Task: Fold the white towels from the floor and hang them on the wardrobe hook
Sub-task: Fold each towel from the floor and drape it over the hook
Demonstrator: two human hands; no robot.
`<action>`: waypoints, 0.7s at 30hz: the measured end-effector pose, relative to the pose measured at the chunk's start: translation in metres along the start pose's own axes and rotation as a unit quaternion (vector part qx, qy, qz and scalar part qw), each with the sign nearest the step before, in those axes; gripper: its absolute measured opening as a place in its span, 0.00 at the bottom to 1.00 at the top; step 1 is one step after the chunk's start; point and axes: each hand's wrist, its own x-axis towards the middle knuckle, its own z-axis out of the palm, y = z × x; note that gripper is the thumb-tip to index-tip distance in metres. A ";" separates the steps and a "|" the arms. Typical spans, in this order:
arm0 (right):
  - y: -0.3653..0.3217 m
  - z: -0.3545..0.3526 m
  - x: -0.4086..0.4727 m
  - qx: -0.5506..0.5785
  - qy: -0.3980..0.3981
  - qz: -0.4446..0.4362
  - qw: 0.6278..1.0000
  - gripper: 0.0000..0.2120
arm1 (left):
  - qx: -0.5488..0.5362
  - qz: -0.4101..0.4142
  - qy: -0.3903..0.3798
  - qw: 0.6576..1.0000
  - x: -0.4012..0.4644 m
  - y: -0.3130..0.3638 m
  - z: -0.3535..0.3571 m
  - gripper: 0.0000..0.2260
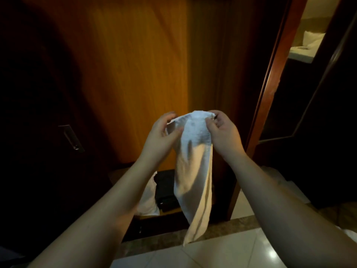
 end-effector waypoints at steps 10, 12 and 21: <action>-0.007 -0.028 0.017 -0.032 0.023 -0.016 0.999 0.08 | 0.332 0.008 -0.210 0.919 0.026 -0.004 -0.024 0.12; -0.005 -0.037 0.019 -0.057 0.029 -0.015 0.998 0.10 | 0.362 0.076 -0.191 0.909 0.025 -0.002 -0.033 0.10; 0.006 -0.062 0.021 -0.085 0.021 -0.037 0.995 0.09 | 0.382 0.269 -0.093 0.879 0.017 0.034 -0.051 0.12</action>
